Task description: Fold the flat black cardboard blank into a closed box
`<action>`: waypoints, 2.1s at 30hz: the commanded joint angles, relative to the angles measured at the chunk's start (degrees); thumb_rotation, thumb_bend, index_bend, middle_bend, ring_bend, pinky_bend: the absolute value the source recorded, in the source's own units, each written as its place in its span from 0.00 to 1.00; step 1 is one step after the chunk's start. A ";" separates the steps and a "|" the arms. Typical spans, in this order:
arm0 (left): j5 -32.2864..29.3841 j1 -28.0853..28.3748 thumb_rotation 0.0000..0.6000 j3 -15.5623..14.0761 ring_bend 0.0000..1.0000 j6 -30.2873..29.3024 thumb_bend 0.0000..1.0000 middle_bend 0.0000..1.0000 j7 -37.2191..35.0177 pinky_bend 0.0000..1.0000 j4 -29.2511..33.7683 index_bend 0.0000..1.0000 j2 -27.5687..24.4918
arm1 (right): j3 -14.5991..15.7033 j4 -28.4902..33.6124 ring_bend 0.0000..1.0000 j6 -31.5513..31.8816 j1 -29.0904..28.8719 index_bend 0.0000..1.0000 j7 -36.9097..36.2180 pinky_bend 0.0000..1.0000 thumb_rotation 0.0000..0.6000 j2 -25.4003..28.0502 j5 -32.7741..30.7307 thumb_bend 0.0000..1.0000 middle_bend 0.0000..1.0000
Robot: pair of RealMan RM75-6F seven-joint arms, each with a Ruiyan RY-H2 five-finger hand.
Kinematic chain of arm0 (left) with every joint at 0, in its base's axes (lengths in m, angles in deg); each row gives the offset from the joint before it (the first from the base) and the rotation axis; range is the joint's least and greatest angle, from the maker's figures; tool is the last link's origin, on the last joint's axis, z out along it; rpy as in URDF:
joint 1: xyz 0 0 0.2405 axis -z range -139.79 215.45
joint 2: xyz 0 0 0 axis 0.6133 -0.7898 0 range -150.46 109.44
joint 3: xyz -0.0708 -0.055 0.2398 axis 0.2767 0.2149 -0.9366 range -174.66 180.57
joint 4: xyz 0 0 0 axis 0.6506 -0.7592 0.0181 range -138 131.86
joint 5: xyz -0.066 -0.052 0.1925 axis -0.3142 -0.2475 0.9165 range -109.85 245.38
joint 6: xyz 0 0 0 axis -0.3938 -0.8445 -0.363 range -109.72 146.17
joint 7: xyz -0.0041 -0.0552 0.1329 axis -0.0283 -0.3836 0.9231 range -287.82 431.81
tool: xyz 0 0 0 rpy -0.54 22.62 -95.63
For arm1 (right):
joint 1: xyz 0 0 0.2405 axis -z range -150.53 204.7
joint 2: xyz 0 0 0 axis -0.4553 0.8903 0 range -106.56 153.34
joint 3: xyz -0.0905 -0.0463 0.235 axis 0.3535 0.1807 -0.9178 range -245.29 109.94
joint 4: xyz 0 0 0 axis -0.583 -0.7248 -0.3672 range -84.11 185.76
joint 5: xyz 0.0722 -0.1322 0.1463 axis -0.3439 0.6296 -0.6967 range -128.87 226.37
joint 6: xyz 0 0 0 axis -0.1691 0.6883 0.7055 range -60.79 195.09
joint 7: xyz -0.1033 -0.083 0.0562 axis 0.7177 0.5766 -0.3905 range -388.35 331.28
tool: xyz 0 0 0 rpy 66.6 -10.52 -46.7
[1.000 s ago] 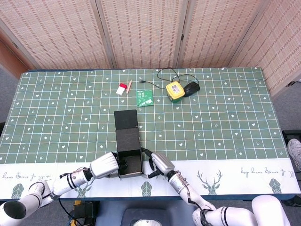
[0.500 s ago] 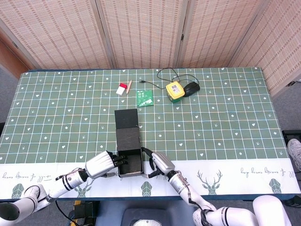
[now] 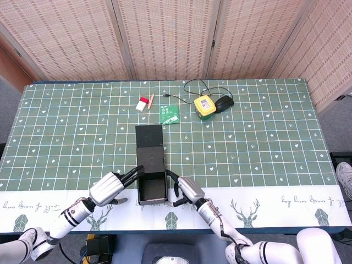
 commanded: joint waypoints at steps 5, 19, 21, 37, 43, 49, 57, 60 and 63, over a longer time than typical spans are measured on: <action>-6.97 -2.38 1.00 3.52 0.60 4.60 0.02 0.00 10.09 0.76 14.97 0.00 -7.94 | 0.03 0.60 0.63 -0.21 0.01 0.00 0.72 0.96 1.00 0.27 -0.42 0.17 0.05; -15.69 -4.54 1.00 8.46 0.56 8.37 0.02 0.00 4.83 0.76 26.48 0.00 -13.67 | 0.97 11.93 0.58 -0.07 2.09 0.00 7.05 0.93 1.00 8.80 -5.45 0.09 0.00; -17.39 -4.63 1.00 8.89 0.54 10.05 0.02 0.00 1.96 0.76 28.66 0.00 -14.80 | 1.11 14.50 0.58 0.12 2.44 0.00 9.02 0.93 1.00 11.12 -7.06 0.09 0.00; -19.33 -4.07 1.00 8.75 0.53 22.87 0.02 0.00 -26.62 0.76 33.99 0.00 -19.17 | -0.44 35.98 0.58 4.34 5.91 0.00 8.95 0.93 1.00 36.44 -2.57 0.25 0.05; -17.82 -3.43 1.00 7.82 0.53 26.14 0.02 0.00 -30.55 0.76 32.09 0.00 -15.87 | -3.70 40.41 0.58 7.41 6.29 0.00 6.90 0.93 1.00 42.44 -0.36 0.29 0.06; -19.81 -3.57 1.00 8.78 0.52 26.98 0.02 0.00 -28.93 0.78 28.89 0.00 -10.74 | -4.07 41.08 0.58 9.65 7.29 0.00 4.64 0.93 1.00 44.15 1.15 0.30 0.08; -22.78 -4.14 1.00 10.23 0.52 27.66 0.02 0.00 -27.15 0.79 24.55 0.00 -6.33 | -2.95 40.66 0.58 10.42 7.95 0.00 2.36 0.93 1.00 44.61 2.98 0.30 0.08; -23.77 -3.93 1.00 10.98 0.52 28.53 0.02 0.00 -27.26 0.79 23.39 0.00 -5.43 | -2.57 40.38 0.58 10.44 7.96 0.00 1.85 0.93 1.00 44.59 3.53 0.30 0.08; -24.27 -3.66 1.00 11.54 0.52 29.60 0.02 0.00 -28.12 0.79 23.05 0.00 -5.01 | -2.31 40.16 0.58 10.68 8.05 0.00 1.45 0.93 1.00 44.59 3.90 0.30 0.08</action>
